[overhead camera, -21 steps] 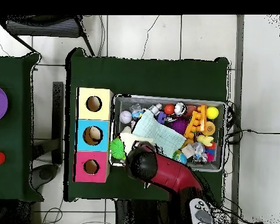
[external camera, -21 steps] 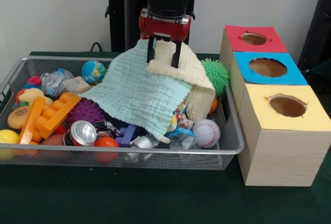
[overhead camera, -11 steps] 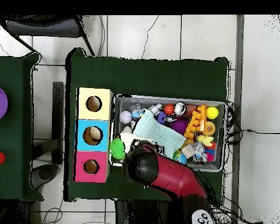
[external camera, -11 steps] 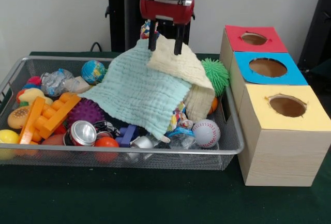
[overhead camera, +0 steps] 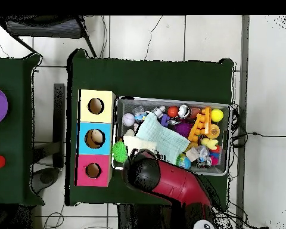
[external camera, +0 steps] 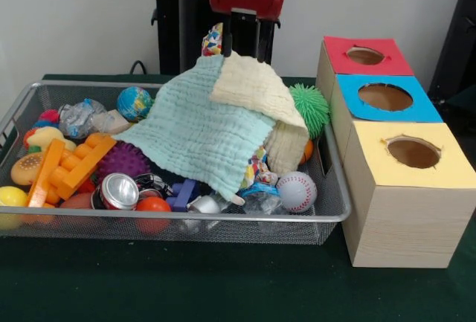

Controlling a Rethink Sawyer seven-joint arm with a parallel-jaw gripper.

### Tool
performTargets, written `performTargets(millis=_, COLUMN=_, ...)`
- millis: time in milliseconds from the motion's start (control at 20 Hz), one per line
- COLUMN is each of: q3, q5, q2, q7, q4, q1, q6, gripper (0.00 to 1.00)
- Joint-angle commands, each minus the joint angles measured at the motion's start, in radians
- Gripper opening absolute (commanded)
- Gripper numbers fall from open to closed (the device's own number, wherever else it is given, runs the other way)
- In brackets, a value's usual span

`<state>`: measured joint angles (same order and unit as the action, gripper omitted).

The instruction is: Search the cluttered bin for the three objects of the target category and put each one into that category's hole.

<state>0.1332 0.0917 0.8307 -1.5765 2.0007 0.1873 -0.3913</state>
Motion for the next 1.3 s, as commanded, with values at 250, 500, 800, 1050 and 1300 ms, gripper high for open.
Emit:
performTargets(millis=250, q3=0.080, q5=-0.142, q2=-0.146, q7=-0.086, q4=-0.035, q1=0.006, q6=-0.109, gripper=1.00)
performTargets(millis=500, q3=0.122, q5=-0.178, q2=-0.161, q7=-0.086, q4=-0.044, q1=-0.008, q6=-0.171, gripper=1.00)
performTargets(millis=800, q3=0.126, q5=-0.192, q2=-0.129, q7=-0.068, q4=-0.064, q1=-0.022, q6=-0.338, gripper=1.00)
performTargets(millis=1050, q3=0.095, q5=-0.198, q2=-0.143, q7=-0.059, q4=-0.086, q1=-0.007, q6=-0.400, gripper=1.00)
performTargets(millis=1300, q3=0.075, q5=-0.200, q2=-0.132, q7=-0.065, q4=-0.089, q1=0.006, q6=-0.395, gripper=1.00)
